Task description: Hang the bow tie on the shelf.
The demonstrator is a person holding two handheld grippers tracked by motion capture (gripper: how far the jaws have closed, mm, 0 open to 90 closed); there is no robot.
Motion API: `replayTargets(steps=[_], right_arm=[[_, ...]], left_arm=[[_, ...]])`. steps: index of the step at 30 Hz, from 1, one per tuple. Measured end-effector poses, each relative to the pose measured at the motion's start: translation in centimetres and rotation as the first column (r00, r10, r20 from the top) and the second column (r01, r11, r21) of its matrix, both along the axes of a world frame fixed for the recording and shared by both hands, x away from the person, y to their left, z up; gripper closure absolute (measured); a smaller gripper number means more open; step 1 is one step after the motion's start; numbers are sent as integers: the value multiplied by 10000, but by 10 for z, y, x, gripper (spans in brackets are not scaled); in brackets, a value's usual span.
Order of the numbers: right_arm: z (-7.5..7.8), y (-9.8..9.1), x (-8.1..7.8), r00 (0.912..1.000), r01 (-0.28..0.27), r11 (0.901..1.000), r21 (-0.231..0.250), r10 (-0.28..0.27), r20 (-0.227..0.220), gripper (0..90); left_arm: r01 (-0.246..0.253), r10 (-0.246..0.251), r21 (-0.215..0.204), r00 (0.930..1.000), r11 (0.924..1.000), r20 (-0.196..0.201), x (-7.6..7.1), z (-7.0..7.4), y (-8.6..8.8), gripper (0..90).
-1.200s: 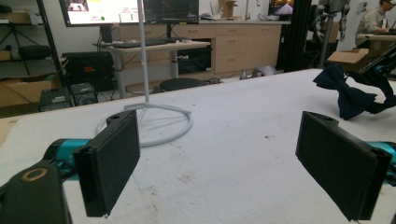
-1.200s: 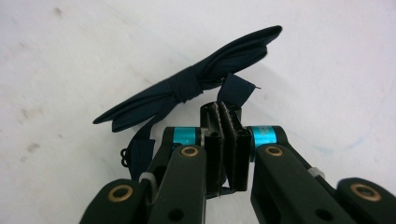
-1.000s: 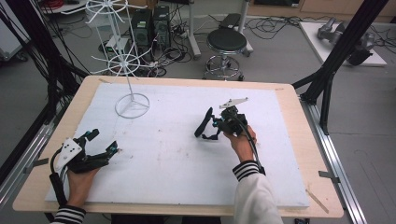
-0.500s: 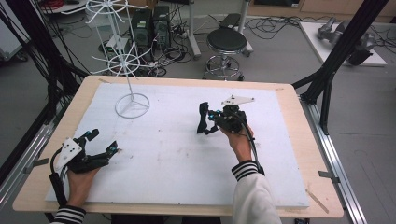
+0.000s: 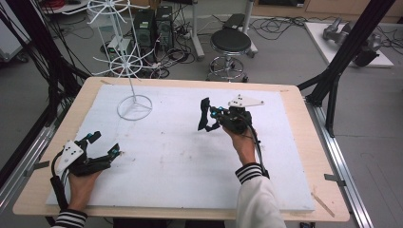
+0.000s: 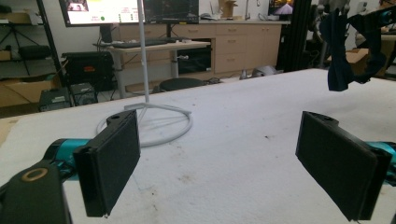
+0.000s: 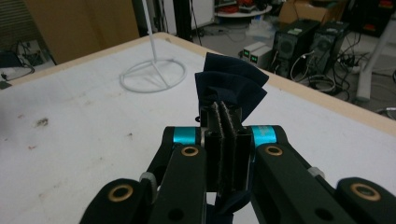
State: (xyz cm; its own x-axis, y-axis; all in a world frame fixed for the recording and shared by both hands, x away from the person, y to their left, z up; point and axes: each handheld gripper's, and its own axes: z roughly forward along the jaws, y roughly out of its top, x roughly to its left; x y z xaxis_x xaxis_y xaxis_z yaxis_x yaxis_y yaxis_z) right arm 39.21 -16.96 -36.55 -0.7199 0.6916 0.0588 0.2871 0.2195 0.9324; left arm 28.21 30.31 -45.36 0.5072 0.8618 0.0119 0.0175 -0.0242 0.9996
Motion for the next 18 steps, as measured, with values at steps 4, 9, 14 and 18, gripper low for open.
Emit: replayTargets(steps=[4, 9, 14, 18], right_arm=[[3, 1, -2, 9997, -93, 9996, 258, 87, 228, 878], [7, 2, -5, 9987, -134, 9982, 577, 105, 502, 878], [12, 2, -6, 9972, -372, 9945, 980, 306, 684, 878], [16, 4, -7, 9952, -500, 9882, 1448, 371, 910, 878]], left_arm=[[-8, 8, -6, 10000, 10000, 3, 0, 0, 0, 141], [7, -7, 27, 10000, 10000, 3, 0, 0, 0, 141], [-2, 2, 23, 10000, 10000, -2, 0, 0, 0, 141], [1, -1, 20, 10000, 10000, 0, 0, 0, 0, 141]])
